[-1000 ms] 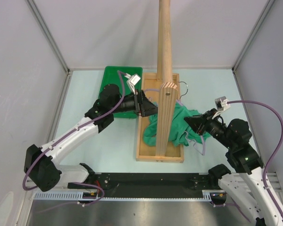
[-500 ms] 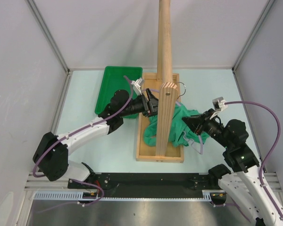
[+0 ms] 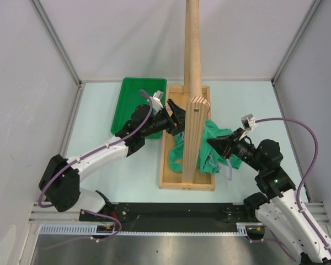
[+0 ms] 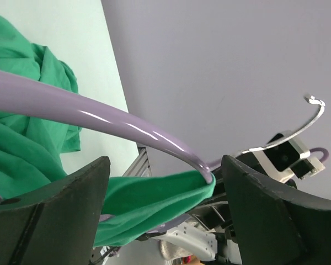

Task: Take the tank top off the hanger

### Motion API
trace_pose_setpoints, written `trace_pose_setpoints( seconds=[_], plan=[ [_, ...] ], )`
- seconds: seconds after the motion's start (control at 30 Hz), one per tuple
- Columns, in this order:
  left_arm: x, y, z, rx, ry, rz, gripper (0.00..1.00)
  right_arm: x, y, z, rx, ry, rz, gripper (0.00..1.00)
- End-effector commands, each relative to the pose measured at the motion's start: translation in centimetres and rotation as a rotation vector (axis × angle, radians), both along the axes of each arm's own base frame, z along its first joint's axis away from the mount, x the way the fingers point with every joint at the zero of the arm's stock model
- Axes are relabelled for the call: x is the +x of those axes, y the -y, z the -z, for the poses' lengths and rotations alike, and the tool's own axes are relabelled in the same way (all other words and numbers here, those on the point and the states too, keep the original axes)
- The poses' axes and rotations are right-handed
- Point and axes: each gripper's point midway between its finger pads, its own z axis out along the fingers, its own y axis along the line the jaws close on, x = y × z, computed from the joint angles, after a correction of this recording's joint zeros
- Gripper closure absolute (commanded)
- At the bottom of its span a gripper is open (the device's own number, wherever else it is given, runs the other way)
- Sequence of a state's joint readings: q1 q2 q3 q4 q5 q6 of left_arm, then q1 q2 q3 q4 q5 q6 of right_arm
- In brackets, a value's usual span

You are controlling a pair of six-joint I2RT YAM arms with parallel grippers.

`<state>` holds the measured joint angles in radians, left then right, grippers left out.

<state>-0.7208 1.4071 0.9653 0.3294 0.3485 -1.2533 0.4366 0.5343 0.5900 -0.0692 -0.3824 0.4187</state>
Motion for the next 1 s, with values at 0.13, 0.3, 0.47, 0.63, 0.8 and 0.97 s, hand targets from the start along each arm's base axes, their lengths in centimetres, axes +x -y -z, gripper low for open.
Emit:
trace_pose_setpoints(
  seconds=[0.13, 0.3, 0.47, 0.63, 0.8, 0.97],
  plan=[
    [0.6, 0.6, -2.6, -0.041, -0.016, -0.040, 0.14, -0.3, -0.3, -3.5, 0.051, 0.135, -0.016, 1.00],
    [1.1, 1.3, -3.4, -0.054, -0.004, -0.038, 0.19, -0.8, -0.5, -3.8, 0.060, 0.145, -0.033, 1.00],
    [1.6, 2.0, -2.9, -0.054, -0.012, -0.040, 0.33, -1.0, -0.7, -3.7, 0.055, 0.145, -0.044, 1.00],
    [1.8, 2.2, -3.1, -0.070, 0.007, -0.042, 0.53, -1.4, -1.2, -3.4, 0.052, 0.138, -0.074, 1.00],
    [2.1, 2.1, -3.9, -0.010, 0.113, -0.041, 0.86, -1.6, -1.0, -3.0, 0.037, 0.124, -0.067, 1.00],
    [2.9, 1.4, -5.0, 0.067, 0.211, -0.086, 1.00, -1.3, -0.4, -2.3, 0.001, 0.077, -0.026, 0.80]
  ],
)
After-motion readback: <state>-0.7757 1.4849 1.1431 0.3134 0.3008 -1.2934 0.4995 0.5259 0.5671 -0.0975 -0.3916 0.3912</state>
